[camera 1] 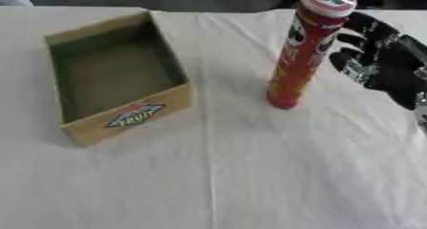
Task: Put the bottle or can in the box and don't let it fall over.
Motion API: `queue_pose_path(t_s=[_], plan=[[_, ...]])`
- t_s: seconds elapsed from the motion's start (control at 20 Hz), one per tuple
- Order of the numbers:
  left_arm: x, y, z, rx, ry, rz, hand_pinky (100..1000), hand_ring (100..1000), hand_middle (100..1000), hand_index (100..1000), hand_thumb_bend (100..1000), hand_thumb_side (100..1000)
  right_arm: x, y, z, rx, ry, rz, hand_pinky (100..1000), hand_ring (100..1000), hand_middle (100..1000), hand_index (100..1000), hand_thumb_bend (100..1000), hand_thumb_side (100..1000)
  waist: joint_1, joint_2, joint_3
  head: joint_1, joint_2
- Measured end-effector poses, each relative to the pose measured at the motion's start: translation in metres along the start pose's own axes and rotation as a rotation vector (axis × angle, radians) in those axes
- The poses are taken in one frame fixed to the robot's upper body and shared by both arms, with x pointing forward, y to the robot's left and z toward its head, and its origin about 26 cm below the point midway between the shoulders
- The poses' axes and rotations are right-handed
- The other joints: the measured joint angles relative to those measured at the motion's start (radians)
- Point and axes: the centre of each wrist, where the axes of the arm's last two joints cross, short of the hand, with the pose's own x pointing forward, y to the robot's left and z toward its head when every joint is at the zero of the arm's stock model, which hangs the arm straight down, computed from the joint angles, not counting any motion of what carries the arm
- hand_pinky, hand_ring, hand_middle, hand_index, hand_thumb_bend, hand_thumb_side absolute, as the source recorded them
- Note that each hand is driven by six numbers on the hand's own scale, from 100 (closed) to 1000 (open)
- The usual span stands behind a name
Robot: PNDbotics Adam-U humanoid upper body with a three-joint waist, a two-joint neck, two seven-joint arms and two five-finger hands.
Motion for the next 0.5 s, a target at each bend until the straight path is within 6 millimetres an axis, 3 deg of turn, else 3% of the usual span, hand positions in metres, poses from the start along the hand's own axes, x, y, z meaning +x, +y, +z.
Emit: queue_pose_path(t_s=[0.2, 0.5], plan=[[0.0000, 0.0000, 0.0000, -0.001, 0.000, 0.000, 652, 984, 838, 780, 496, 369, 0.0005, -0.0006, -0.0018, 0.002, -0.001, -0.006, 1000, 1000, 987, 1000, 274, 264, 0.000, 0.001, 0.001, -0.001, -0.001], [0.0000, 0.0000, 0.0000, -0.002, -0.001, 0.000, 652, 984, 837, 779, 493, 367, 0.0014, 0.0007, -0.0040, 0.013, -0.002, -0.015, 1000, 1000, 987, 1000, 261, 304, 0.000, 0.002, 0.002, -0.004, -0.008]])
